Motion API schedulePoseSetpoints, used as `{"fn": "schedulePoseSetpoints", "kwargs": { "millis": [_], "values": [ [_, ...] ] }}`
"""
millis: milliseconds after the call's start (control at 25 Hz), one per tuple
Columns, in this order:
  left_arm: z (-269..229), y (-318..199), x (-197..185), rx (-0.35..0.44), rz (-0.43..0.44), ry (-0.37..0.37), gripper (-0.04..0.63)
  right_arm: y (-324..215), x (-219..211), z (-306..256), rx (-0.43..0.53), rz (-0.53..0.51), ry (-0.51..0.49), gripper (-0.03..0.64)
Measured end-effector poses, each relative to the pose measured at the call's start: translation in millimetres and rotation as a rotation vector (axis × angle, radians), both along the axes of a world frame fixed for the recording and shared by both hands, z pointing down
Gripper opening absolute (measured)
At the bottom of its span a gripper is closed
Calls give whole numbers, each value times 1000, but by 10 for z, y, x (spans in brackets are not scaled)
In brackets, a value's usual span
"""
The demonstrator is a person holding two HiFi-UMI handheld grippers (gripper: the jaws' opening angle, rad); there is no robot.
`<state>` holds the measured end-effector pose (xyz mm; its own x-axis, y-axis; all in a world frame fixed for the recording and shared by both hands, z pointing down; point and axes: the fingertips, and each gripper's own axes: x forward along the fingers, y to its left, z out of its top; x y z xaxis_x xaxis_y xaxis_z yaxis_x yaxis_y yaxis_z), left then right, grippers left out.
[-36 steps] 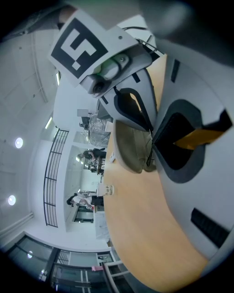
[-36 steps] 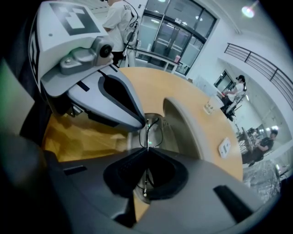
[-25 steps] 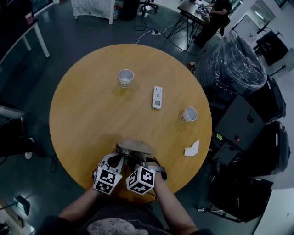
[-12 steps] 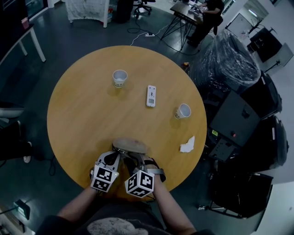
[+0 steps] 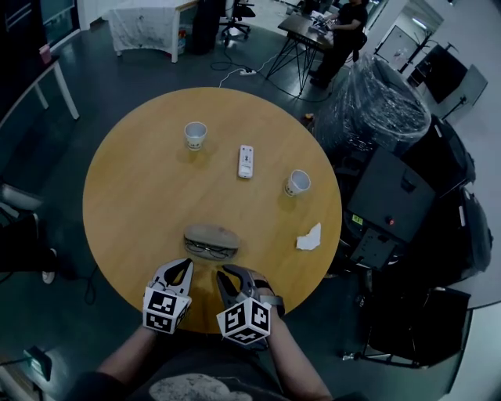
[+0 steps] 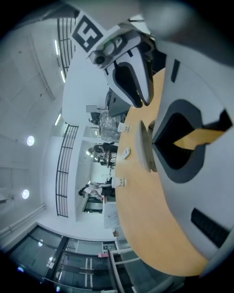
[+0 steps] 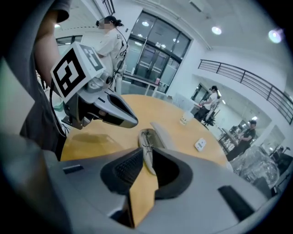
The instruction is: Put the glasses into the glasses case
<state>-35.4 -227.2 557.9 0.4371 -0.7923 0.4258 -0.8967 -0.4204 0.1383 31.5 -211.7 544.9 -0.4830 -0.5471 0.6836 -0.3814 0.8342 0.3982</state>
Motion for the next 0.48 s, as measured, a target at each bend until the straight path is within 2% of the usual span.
{"fn": "schedulePoseSetpoints", "kwargs": {
  "millis": [280,480],
  "values": [
    [-579,350,132,117,-70,40,6,333,347,-415,93,56,-133,23],
    [-886,602,212,185,-115,54,6,577,531,-570,113,67,-202,-11]
  ]
}}
